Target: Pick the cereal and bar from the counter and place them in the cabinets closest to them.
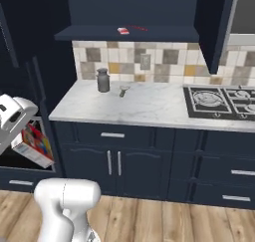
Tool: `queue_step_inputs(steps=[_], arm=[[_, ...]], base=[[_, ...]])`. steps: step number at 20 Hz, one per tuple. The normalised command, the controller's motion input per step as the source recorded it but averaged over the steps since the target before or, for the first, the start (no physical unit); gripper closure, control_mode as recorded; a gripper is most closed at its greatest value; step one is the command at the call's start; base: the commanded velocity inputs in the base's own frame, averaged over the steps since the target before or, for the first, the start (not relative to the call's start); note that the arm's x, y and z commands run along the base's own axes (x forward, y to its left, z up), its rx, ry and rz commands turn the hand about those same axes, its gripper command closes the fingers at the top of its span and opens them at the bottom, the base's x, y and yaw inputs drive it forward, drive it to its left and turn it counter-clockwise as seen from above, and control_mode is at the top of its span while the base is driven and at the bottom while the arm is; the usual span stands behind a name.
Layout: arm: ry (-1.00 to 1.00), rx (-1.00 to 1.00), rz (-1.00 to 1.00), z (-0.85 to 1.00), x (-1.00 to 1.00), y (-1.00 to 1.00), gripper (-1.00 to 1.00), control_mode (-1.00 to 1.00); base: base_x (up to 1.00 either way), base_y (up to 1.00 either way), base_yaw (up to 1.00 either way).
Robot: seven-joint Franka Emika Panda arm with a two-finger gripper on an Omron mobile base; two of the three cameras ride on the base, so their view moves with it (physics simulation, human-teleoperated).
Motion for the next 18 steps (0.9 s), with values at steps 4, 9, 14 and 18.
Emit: queue_step_inputs(steps=[4,9,14,18], arm=[[0.00,0.00,0.00,0.00,0.00,0.00,1.00,1.00],[0.00,0.00,0.00,0.00,0.00,0.00,1.00,1.00],[0.00,0.00,0.00,0.00,0.00,0.00,1.00,1.00],[0.00,0.00,0.00,0.00,0.00,0.00,1.00,1.00]], base=[[-0.33,0.61,0.00],[-0.26,0.58,0.00],[-0.22,0.60,0.00],[-0.17,0.64,0.00]])
